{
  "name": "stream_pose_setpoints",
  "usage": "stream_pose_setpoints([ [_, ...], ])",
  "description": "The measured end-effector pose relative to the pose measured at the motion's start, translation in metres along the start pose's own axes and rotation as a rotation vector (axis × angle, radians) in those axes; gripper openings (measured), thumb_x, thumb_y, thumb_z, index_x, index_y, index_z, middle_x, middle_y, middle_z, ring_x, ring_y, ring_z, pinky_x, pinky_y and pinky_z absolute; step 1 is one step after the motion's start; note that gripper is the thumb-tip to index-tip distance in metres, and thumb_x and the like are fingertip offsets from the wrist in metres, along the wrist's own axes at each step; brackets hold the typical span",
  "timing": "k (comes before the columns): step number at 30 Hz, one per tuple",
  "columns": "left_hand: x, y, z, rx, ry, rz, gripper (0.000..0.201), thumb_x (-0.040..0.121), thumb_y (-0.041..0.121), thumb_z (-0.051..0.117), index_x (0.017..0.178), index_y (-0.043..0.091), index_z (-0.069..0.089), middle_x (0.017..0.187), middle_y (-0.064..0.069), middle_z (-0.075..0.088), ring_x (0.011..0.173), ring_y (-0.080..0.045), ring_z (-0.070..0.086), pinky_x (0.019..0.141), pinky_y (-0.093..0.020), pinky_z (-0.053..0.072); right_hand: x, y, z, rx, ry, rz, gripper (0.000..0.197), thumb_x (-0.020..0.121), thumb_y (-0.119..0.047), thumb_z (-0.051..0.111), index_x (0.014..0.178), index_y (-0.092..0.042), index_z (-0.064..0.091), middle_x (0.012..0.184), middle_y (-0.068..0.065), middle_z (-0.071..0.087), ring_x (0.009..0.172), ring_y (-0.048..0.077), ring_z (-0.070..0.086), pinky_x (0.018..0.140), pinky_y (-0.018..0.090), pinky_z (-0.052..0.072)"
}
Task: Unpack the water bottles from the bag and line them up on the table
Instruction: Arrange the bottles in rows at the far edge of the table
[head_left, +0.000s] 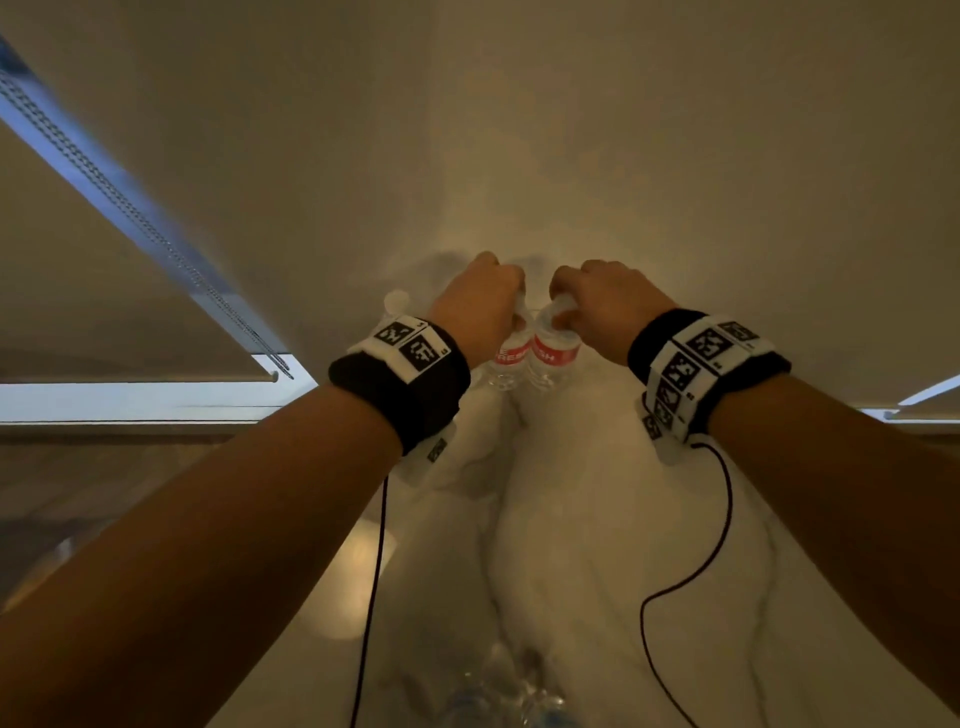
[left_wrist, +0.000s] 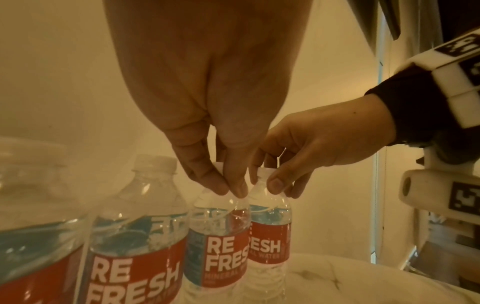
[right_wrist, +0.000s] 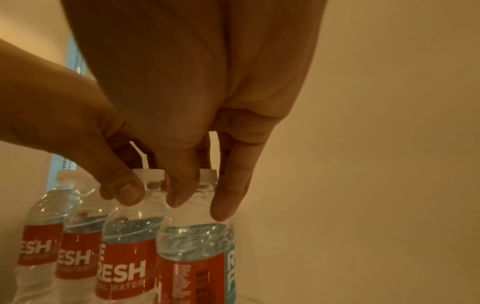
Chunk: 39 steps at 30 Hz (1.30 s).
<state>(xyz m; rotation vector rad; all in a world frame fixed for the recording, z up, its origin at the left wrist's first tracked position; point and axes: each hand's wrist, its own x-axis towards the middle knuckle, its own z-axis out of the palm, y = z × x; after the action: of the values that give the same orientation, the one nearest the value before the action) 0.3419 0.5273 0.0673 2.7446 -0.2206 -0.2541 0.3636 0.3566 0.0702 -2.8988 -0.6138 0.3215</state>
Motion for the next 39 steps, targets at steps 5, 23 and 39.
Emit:
stream_pose_setpoints([
  [5,-0.008,0.007,-0.005,0.061,-0.012,-0.016,0.047,0.101,0.016,0.072,0.143,0.003,0.057,0.14,-0.023,0.053,0.12,-0.043,0.063,0.102,-0.045,0.053,-0.003,-0.001,-0.001,0.055,-0.023,0.048,0.036,0.092,-0.035,0.06,0.123,-0.019,0.051,0.112,0.016,0.056,0.097,0.037,0.057,0.074,0.034,0.039],
  [23,-0.33,0.03,0.014,-0.328,-0.323,0.091,0.041,0.09,0.056,0.075,0.125,0.035,0.076,0.117,0.008,0.072,0.102,-0.005,0.066,0.079,-0.004,0.045,-0.307,-0.068,0.018,0.316,-0.358,-0.29,0.048,0.08,-0.072,0.05,0.117,-0.041,0.055,0.094,-0.015,0.056,0.079,0.005,0.058,0.075,0.027,0.053],
  [39,-0.245,-0.008,0.011,-0.148,-0.174,0.035,0.038,0.095,0.014,0.079,0.132,0.008,0.07,0.133,-0.017,0.063,0.118,-0.033,0.063,0.101,-0.036,0.051,-0.207,-0.088,0.024,0.087,-0.226,-0.197,0.03,0.097,-0.031,0.053,0.125,-0.02,0.052,0.113,0.007,0.057,0.103,0.029,0.057,0.082,0.032,0.039],
])
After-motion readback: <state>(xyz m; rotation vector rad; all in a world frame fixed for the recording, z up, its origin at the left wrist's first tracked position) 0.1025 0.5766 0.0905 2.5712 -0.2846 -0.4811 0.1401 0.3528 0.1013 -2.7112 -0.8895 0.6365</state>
